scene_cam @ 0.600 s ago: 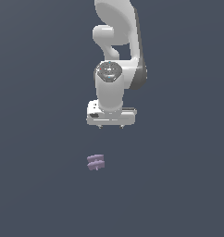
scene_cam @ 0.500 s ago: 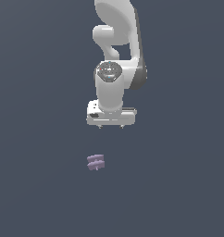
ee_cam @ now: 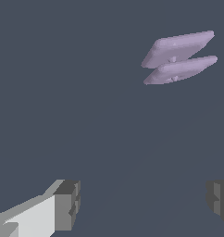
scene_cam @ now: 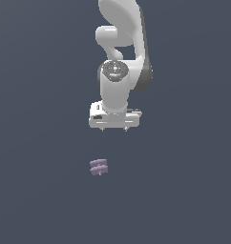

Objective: Pick up the object and move it to a goal position.

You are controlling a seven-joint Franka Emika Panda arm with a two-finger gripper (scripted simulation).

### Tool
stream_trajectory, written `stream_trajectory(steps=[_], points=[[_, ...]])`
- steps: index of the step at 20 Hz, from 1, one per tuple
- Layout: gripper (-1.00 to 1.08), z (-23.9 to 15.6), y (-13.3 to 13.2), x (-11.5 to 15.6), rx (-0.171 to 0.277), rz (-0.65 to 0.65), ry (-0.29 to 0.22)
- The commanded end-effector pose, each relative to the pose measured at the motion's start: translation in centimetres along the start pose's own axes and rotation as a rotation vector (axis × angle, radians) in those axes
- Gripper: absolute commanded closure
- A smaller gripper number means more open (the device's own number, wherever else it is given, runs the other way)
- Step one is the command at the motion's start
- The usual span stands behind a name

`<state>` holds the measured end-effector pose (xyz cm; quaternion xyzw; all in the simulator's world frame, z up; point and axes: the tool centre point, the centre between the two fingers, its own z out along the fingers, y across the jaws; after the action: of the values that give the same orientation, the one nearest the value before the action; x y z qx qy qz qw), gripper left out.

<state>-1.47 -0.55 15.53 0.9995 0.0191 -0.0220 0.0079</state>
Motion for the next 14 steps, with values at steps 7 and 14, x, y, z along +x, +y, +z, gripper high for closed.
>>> stream_trajectory(steps=[7,14], points=[[-0.92,0.1,0.3,0.5,0.002,0.047,0.000],[-0.92,0.4,1.0,1.8,0.008,0.170,0.002]])
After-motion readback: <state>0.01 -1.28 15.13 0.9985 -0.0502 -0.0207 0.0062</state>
